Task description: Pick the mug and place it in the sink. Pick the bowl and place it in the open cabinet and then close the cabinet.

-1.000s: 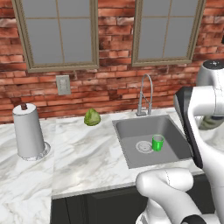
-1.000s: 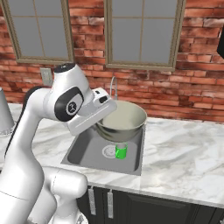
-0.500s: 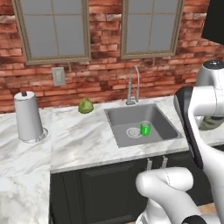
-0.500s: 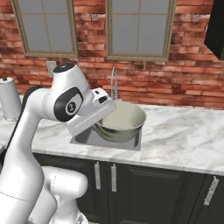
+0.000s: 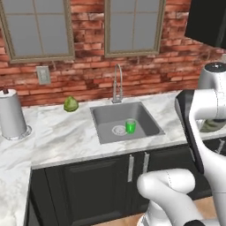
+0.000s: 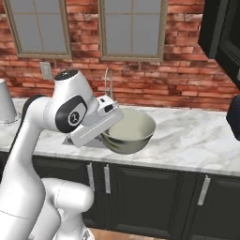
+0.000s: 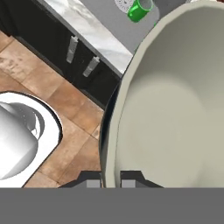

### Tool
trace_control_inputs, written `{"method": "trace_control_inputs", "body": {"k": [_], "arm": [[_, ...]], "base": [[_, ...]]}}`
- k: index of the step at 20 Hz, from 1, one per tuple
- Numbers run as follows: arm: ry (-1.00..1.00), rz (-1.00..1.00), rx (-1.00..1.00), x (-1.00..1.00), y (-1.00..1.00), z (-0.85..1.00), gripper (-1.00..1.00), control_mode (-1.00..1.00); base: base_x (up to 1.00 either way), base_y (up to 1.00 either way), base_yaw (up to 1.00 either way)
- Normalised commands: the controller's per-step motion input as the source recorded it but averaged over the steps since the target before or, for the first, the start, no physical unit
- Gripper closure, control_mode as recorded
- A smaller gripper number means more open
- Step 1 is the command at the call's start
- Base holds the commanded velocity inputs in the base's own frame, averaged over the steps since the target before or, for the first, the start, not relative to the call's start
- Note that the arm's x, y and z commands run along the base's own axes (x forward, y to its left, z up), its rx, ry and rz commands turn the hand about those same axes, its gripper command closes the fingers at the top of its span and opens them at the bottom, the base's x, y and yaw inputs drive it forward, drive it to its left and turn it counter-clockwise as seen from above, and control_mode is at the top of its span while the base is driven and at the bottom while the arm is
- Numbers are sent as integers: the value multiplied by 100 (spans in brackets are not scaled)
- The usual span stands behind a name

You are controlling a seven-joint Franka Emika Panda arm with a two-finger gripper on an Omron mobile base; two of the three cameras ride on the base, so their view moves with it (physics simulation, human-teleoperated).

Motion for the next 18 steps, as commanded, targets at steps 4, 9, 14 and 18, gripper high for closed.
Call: {"method": "trace_control_inputs", "body": {"k": [4,9,14,18], "arm": [[0,0,0,0,0,0,100,100],[0,0,0,0,0,0,100,100],[0,0,0,0,0,0,100,100],[0,0,0,0,0,0,100,100]], "base": [[-7,-82,0],[-45,-34,0],[-33,-3,0],[-3,-51,0]]}}
